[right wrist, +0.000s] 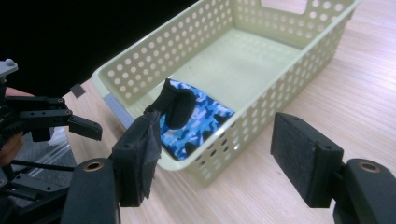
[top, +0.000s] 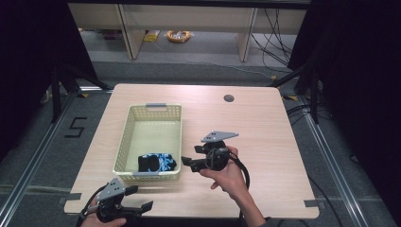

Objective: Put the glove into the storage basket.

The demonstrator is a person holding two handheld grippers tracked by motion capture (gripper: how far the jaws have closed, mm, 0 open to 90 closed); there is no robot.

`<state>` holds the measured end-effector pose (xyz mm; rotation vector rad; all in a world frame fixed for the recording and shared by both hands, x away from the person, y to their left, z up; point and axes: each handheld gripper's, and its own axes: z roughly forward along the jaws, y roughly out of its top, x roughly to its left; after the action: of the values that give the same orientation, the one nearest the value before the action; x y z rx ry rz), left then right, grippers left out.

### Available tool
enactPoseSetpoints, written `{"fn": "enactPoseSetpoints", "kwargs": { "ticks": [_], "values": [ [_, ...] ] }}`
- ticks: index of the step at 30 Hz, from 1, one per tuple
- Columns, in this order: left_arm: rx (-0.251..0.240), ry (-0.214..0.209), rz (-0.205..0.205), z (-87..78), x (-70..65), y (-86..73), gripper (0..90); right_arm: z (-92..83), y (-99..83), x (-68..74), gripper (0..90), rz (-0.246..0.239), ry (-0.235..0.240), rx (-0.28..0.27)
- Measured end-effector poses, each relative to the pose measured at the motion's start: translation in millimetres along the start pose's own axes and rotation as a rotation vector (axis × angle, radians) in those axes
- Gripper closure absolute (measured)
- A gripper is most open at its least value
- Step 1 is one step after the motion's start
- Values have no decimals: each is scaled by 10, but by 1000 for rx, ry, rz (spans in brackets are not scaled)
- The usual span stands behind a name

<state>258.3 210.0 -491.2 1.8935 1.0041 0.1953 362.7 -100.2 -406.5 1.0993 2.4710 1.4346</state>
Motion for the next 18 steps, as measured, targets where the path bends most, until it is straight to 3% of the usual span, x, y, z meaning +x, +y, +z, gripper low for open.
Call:
{"fn": "enactPoseSetpoints", "kwargs": {
  "ticks": [5,6,8,10,11,14,16,18],
  "values": [
    [10,1,9,13,4,-11,158,-109,-115,-45,338,-9,-14,-1],
    [8,3,10,13,5,-12,158,-136,-137,-41,336,17,-27,11],
    [12,3,13,6,10,-12,160,-150,-172,-101,332,-8,-35,-2],
    [10,3,14,4,7,-12,160,-174,-196,-104,331,25,-25,0],
    [12,3,19,0,9,-11,160,-191,-205,-115,329,23,-41,2],
    [15,5,21,5,9,-15,160,-207,-234,-136,327,40,-27,-5],
    [14,6,16,12,6,-20,161,-234,-249,-161,325,15,-54,-15],
    [13,6,17,10,6,-20,161,-240,-269,-157,321,32,-37,-15]
  ]
}}
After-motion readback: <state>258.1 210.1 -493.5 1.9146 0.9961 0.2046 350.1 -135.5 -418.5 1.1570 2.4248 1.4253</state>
